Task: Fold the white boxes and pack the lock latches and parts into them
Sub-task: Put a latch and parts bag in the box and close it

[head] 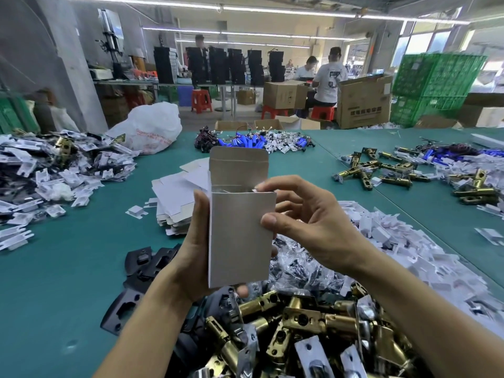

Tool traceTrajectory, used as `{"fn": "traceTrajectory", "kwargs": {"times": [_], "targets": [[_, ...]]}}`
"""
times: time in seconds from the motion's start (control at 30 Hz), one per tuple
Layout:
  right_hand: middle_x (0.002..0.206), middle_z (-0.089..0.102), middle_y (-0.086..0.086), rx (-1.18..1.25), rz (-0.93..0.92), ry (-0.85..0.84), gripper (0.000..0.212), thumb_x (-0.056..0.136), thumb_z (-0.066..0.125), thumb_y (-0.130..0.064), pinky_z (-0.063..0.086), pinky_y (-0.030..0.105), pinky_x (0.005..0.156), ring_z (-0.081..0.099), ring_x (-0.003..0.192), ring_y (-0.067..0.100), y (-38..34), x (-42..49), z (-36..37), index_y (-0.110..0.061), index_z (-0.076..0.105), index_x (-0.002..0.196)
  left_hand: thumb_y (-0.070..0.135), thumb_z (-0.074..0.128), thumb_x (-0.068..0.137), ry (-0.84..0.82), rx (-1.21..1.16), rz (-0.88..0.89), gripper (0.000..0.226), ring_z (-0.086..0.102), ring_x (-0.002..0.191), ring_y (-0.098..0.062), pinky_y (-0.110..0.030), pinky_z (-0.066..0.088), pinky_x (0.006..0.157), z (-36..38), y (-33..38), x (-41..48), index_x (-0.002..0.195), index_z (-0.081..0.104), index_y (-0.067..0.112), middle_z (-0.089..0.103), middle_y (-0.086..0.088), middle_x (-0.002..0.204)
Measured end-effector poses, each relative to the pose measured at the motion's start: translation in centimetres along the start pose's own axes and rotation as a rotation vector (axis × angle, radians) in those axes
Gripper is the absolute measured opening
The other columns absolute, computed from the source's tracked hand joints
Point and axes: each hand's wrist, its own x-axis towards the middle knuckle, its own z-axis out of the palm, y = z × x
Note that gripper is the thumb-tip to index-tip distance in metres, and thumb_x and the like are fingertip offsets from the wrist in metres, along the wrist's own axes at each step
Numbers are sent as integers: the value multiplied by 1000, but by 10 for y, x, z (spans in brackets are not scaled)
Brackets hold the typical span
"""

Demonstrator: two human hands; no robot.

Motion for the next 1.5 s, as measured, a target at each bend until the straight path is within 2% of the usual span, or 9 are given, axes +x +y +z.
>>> {"fn": "traceTrajectory", "kwargs": {"times": [0.17,0.33,0.47,0.63,0.77,0.93,1.03,1.17,1.5], "targets": [[89,72,14,-21,88,37,32,77,81,-27,58,37,75,68,79,23,14,-3,-14,-23,69,107,88,23,75,366,391,43,73,75,87,-15,-34,59,63,8,-6,14,105,74,46,78,2,100],[85,70,15,-196,152,105,30,74,83,-18,59,42,79,68,83,29,30,-9,-24,-22,72,101,58,55,86,521,680,282,25,72,97,-13,-28,59,75,2,-15,20,110,54,52,72,5,109],[84,72,10,-199,171,86,29,74,83,-13,60,38,77,71,80,23,33,-12,-27,-23,72,98,32,77,85,493,732,455,38,73,99,-24,-43,59,86,-7,-20,19,110,56,52,69,-2,120],[87,74,8,-161,217,26,29,73,84,-8,57,28,70,70,81,18,36,-15,-33,-28,72,90,29,81,79,462,810,457,28,70,100,-16,-30,59,77,-10,-23,17,100,70,44,71,13,113],[98,73,0,-208,211,16,24,74,85,-20,56,26,76,69,93,12,35,-14,-35,-30,73,92,25,77,77,472,816,435,21,70,97,-17,-40,61,77,-12,-24,17,97,69,19,71,10,104],[116,68,-11,-118,103,133,24,80,75,-38,55,24,78,65,106,9,23,-2,-30,-37,63,100,30,76,76,475,852,410,23,71,96,-17,-42,62,78,-10,-19,15,97,71,20,72,10,104],[101,71,8,49,92,158,25,85,69,-34,53,23,74,68,88,11,17,5,-23,-29,57,107,33,77,74,491,854,399,22,72,97,-16,-41,62,79,-8,-19,15,96,73,28,73,9,106],[83,75,1,-71,115,153,10,84,70,-19,53,24,72,67,78,16,17,8,-21,-22,74,92,23,81,75,500,818,408,24,73,94,-15,-36,62,77,-7,-18,16,96,74,32,75,7,104],[91,77,-6,-192,178,81,10,80,78,-21,58,31,83,72,89,15,20,-2,-23,-27,77,89,23,85,66,529,701,431,46,75,86,-29,-32,60,70,-4,-17,16,98,53,16,75,-9,96]]}}
